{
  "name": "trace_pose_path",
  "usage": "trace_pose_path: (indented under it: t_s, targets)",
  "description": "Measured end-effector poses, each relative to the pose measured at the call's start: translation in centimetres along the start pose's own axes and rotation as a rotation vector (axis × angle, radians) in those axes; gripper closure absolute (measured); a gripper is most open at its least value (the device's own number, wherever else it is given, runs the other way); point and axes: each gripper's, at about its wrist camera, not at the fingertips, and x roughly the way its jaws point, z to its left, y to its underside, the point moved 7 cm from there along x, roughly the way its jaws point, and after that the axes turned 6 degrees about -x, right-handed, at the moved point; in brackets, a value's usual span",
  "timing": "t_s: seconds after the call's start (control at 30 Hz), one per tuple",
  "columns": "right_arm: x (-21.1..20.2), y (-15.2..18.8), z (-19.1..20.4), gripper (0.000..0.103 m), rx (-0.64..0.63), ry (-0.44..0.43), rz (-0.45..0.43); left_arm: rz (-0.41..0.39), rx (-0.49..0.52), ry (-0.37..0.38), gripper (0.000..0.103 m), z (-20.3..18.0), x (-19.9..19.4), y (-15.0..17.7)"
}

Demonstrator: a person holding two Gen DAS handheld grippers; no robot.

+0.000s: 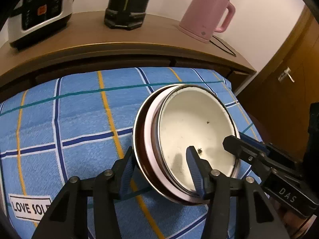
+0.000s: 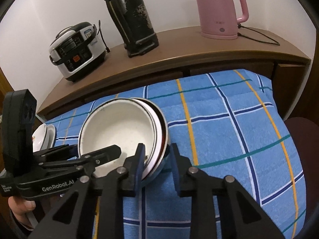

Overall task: Organize plates and bowls
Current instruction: 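Grasp the rim of the nested three-bowl stack with the right tool, then carry the nested bowls with the right tool over the red-flower bowl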

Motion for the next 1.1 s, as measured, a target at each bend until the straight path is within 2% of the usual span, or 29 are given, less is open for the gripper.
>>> trace_pose_path:
  t_s: [0.23, 0.3, 0.63, 1.1]
  targets:
    - [0.3, -0.8, 0.9, 0.079, -0.021, -0.018, 0.015, -0.003, -0.048, -0.010, 0.055, 1.4, -0.7, -0.2]
    - [0.5, -1.1, 1.1, 0.079, -0.031, -0.011, 0.017, 0.006, -0.062, -0.013, 0.059, 1.8, -0.6, -0.1]
    - [2.1, -2.3, 2.8, 0.081, -0.064, -0.053, 0.071, 0.004, -0.133, -0.005, 0.060, 4.1, -1.8, -0.3]
    - [2.9, -3.9, 8.4, 0.081, -0.171, -0.103, 0.075, -0.075, -0.209, -0.046, 0.061, 8.4, -5.8, -0.1]
